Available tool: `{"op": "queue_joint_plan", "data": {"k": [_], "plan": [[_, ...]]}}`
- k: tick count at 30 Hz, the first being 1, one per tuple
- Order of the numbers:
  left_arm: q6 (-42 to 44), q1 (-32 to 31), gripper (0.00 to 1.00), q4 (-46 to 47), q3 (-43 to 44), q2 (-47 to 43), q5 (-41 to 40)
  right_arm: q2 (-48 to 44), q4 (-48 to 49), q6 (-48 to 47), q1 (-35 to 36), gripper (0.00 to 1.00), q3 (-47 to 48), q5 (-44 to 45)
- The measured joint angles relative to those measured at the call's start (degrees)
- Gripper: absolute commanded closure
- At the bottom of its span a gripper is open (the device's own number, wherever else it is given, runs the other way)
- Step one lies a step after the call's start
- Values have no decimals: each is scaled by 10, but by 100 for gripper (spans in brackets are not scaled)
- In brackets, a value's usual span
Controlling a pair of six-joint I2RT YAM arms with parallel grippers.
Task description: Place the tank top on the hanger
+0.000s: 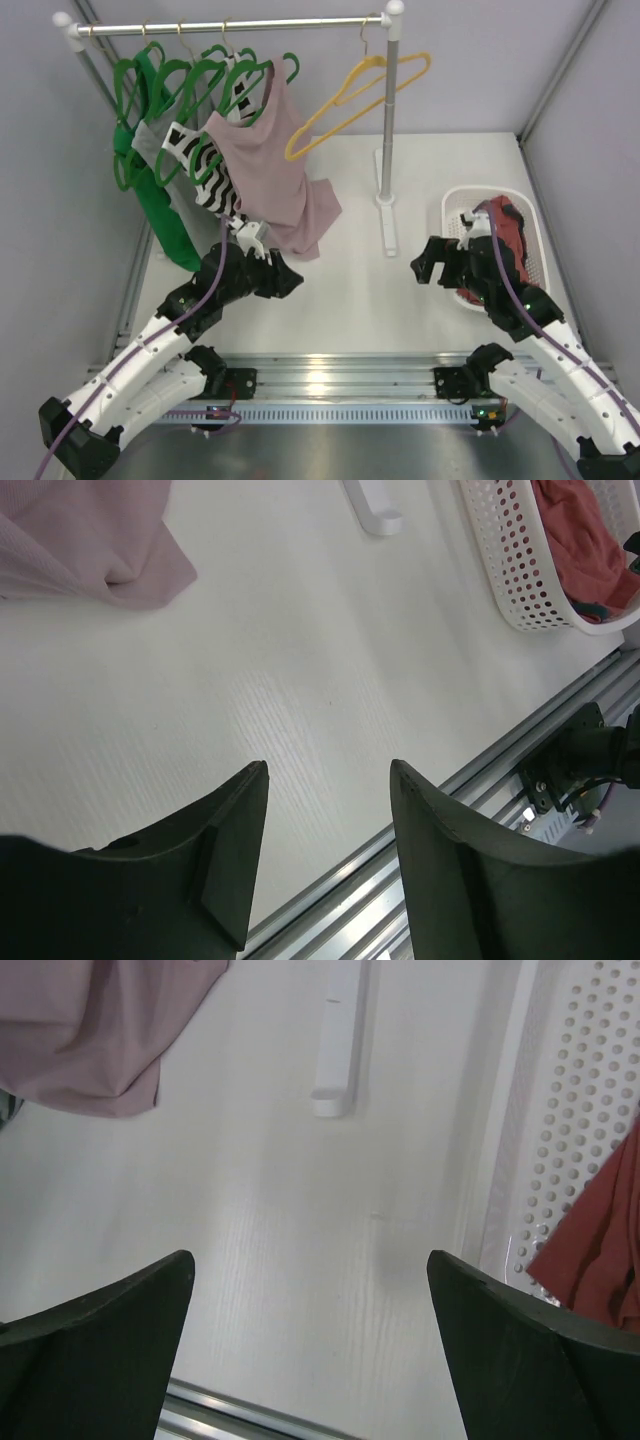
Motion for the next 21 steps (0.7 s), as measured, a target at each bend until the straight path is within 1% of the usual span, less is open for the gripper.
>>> {"op": "queue_joint_plan", "data": {"k": [7,12,14,16,18,21], "plan": [[10,0,43,0,0,0,6,20,-30,6,0,0,31,4],[19,0,42,-1,0,0,11,75,-51,7,-2,0,86,23],[21,0,42,-1,1,0,13,107,-58,6,-13,0,109,32],[22,0,42,-2,5,0,15,147,-68,4,-43,0,134,35],[23,0,42,-3,8,0,17,193,-69,0,-101,0,157,29],[24,0,42,-2,10,0,21,235,-68,-6,-197,0,168,15]]}}
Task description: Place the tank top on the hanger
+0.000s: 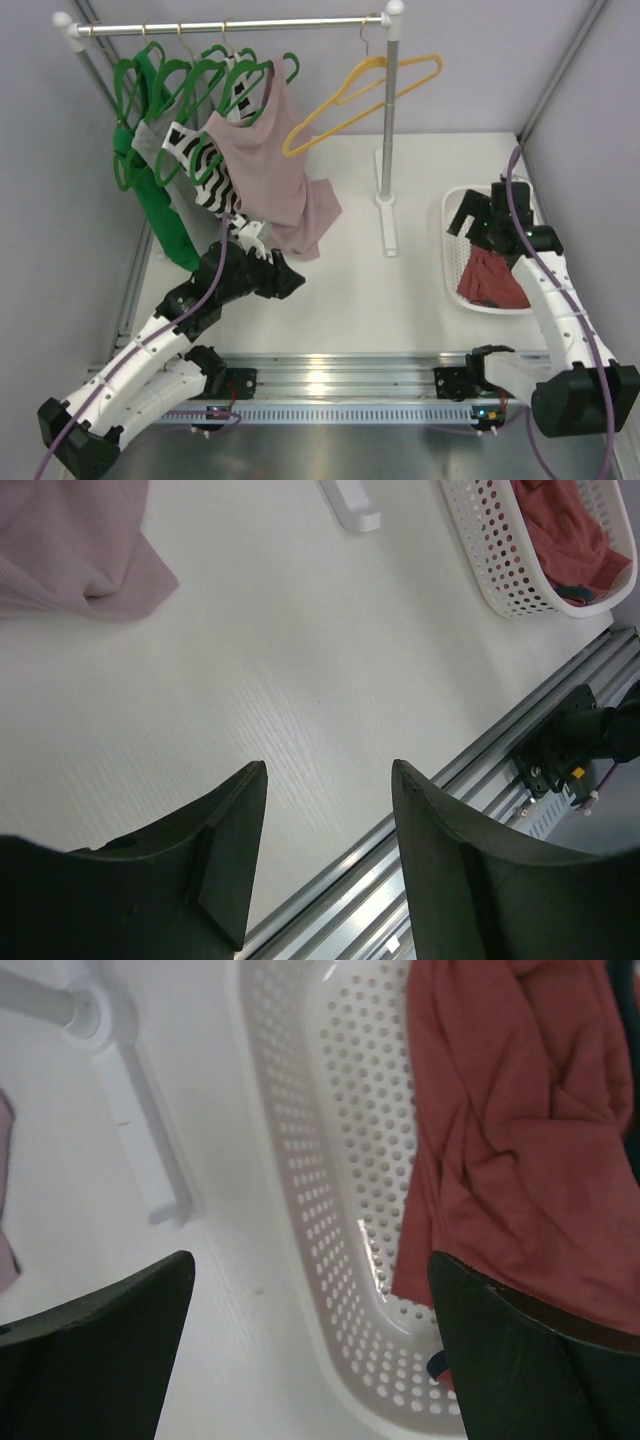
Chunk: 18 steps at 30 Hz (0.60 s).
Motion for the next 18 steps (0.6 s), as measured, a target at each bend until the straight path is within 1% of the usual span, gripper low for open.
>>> {"op": "queue_joint_plan", "data": {"k": [2,4,11,14,18], "plan": [[0,0,42,0,1,0,4,18,0,0,-50,0,0,-1],[1,0,42,0,2,2,10,37,5,0,-83,0,0,0],[5,0,41,2,10,18,30,147,44,0,-172,0,3,25],[6,0,41,3,14,18,37,188,65,1,-195,0,3,48],[6,0,41,2,15,17,40,225,94,3,-207,0,-2,59]]}}
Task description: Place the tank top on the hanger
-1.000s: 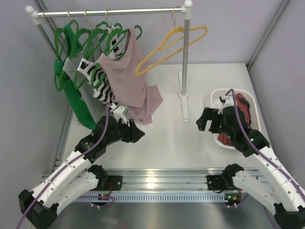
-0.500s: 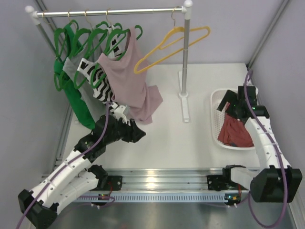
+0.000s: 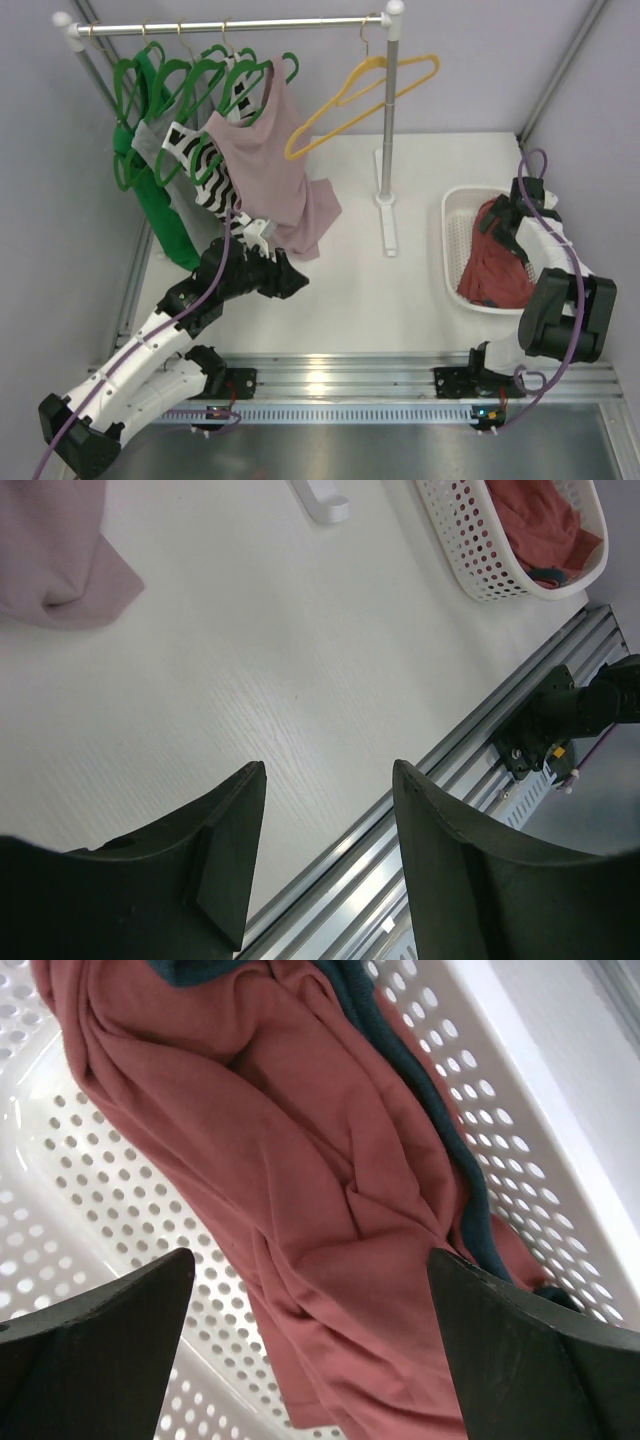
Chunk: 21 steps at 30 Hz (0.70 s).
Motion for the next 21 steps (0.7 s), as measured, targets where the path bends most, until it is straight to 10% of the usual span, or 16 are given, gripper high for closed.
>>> {"op": "queue_joint_plan", "data": {"k": [2,12,21], "plan": [[1,0,41,0,0,0,1,17,13,3,0,3,-5,-1],[9,0,41,-1,0,-2,4,42,47,-7,-1,96,-38,-4],[15,0,42,-13,13,-1,2,-75,-45,-8,9,100,53,-69]]}}
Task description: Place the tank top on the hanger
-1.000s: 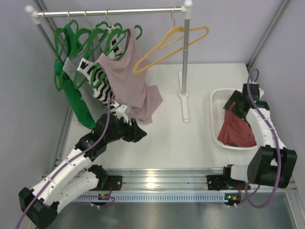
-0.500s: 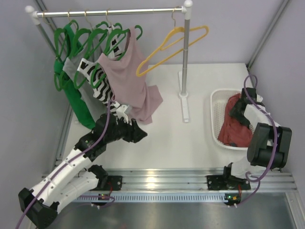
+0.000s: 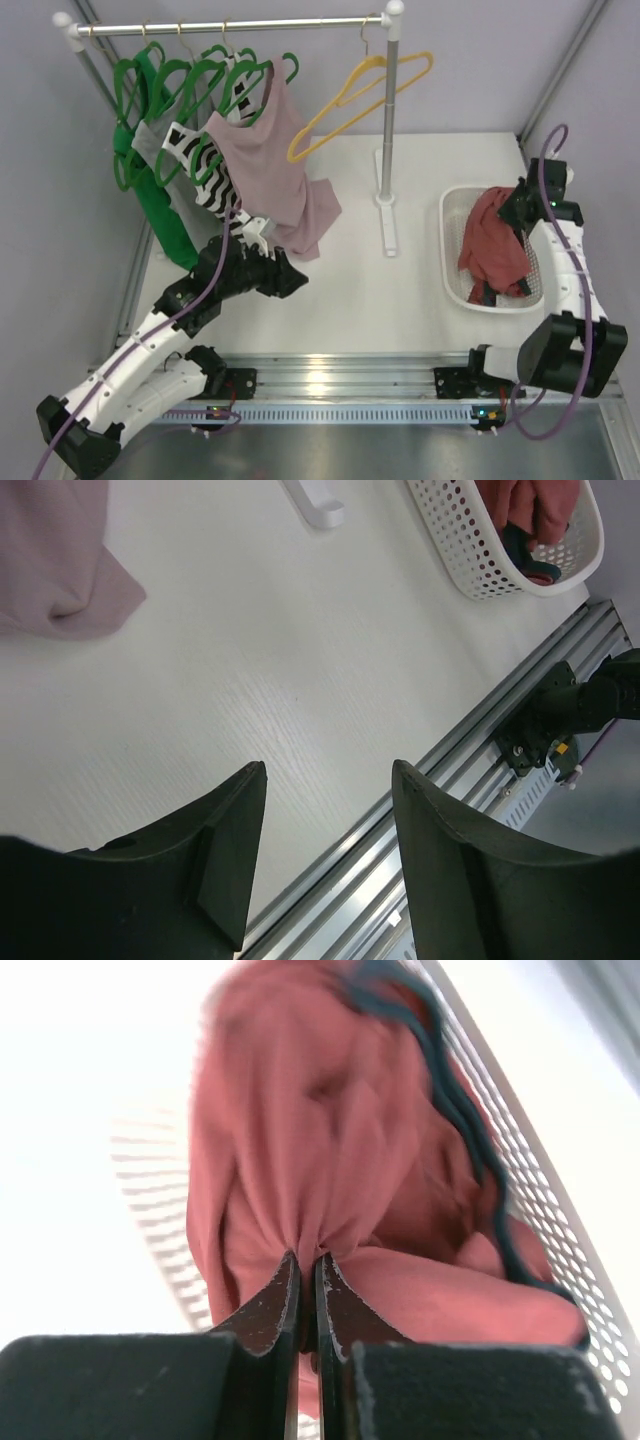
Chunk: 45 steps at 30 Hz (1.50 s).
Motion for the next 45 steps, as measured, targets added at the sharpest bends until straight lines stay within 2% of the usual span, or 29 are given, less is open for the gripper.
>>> {"op": "queue_joint_plan", "data": {"k": [4,9,13,18,21,27,32,39,42,43,45], "plan": [[4,0,42,-7,23,0,-5,-47,-40,0,36,100,128,-26],[6,0,42,-11,54,0,-14,-61,-90,2,155,100,304,-35],[5,0,42,-17,72,-2,-27,-65,-105,13,248,100,355,-35],[0,0,41,-30,82,-20,-54,-74,-120,42,393,100,312,7],[-5,0,40,-40,86,-32,-73,-85,-117,71,504,100,240,44],[-16,0,40,-54,88,-32,-106,-81,-78,131,674,100,79,77],[-28,0,40,-52,78,-16,-120,-34,-10,164,771,98,-1,75],[-43,0,40,-37,40,21,-120,41,68,158,877,98,-4,45],[-49,0,40,-18,30,45,-113,74,87,154,917,91,4,33],[-51,0,40,-12,27,50,-110,82,93,155,928,82,5,30],[-54,0,39,1,23,65,-100,87,99,158,939,74,4,24]]}}
